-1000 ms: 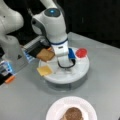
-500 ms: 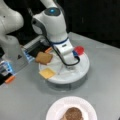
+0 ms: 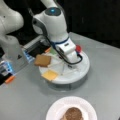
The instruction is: Ingredient selection for cheeseburger or sandwich
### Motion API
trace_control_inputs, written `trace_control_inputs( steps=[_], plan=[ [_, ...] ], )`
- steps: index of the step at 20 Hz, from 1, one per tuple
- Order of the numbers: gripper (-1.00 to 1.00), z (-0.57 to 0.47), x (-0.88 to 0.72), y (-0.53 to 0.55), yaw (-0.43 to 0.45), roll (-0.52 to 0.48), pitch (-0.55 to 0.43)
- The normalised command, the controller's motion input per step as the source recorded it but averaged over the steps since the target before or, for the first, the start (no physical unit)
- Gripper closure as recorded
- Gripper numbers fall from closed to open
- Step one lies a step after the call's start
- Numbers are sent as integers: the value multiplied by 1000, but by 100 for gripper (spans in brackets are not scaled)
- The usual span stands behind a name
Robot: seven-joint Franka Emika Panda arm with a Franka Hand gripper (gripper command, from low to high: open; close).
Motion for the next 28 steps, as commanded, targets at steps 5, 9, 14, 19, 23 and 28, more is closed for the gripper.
trace_control_inputs(
  steps=[5,9,14,19,23,28],
  plan=[
    [-100,-45,-210,-34,240,-11,-71],
    [-100,-64,-253,-23,105,1,-40],
    [-100,-29,-271,16,-75,-19,1],
    [-100,50,-180,106,-158,-49,19],
    [-100,76,-68,167,-25,-29,19],
    [-100,128,-22,149,16,-14,45]
  ],
)
